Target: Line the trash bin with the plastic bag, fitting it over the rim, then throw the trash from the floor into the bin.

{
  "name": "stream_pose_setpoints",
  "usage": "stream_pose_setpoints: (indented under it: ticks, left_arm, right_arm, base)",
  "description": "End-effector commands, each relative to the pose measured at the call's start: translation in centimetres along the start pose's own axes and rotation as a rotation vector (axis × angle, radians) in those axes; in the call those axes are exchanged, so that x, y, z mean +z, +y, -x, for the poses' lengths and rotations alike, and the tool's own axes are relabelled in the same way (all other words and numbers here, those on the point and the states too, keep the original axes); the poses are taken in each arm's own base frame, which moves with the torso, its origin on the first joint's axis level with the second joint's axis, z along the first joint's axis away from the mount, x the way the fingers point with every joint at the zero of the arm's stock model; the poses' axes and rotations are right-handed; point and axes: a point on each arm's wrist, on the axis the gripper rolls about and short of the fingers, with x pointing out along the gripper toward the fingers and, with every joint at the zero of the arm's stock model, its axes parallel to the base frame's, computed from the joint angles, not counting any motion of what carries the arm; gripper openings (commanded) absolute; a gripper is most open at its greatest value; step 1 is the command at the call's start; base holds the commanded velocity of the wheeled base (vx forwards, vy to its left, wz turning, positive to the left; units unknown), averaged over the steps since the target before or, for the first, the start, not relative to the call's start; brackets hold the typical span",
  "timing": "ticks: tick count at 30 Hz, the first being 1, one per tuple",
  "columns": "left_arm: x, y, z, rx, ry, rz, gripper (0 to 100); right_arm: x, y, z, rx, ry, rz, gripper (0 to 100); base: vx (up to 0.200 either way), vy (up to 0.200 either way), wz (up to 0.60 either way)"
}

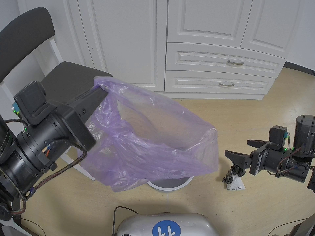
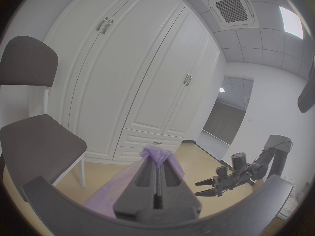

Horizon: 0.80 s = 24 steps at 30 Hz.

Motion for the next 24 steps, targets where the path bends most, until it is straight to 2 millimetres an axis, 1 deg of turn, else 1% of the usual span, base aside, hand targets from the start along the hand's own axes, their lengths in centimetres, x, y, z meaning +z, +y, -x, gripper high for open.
stream_pose_setpoints:
  ticks: [1, 6, 11, 16, 20, 24]
  left_arm:
    - [0.4, -0.5, 0.8, -0.039, -0.011, 0.011, 0]
    - [1.0, -0.5, 2.2, -0.113, -0.030, 0.024, 0]
    - [1.4, -0.6, 2.9, -0.140, -0.043, 0.026, 0]
    - [1.4, -1.5, 3.9, -0.210, -0.042, 0.042, 0]
    - [1.5, -1.6, 4.0, -0.229, -0.043, 0.045, 0]
    - [1.6, -1.7, 4.1, -0.243, -0.067, 0.051, 0]
  right_arm:
    - [-1.2, -0.4, -1.6, -0.020, 0.077, -0.003, 100]
    - [-1.9, -0.5, -2.5, -0.026, 0.116, -0.004, 100]
    - [-1.9, -0.5, -2.6, -0.016, 0.121, -0.028, 100]
    - [-1.9, -0.4, -3.4, -0.008, 0.126, -0.080, 100]
    - [-1.7, -0.1, -3.5, 0.026, 0.089, -0.101, 100]
    - [-2.0, 0.2, -4.6, 0.056, 0.068, -0.145, 100]
  base:
    - [0.000, 0.000, 0.00]
    - [0.000, 0.000, 0.00]
    - [0.000, 0.000, 0.00]
    - [0.000, 0.000, 0.00]
    - [0.000, 0.000, 0.00]
    - [0.000, 0.000, 0.00]
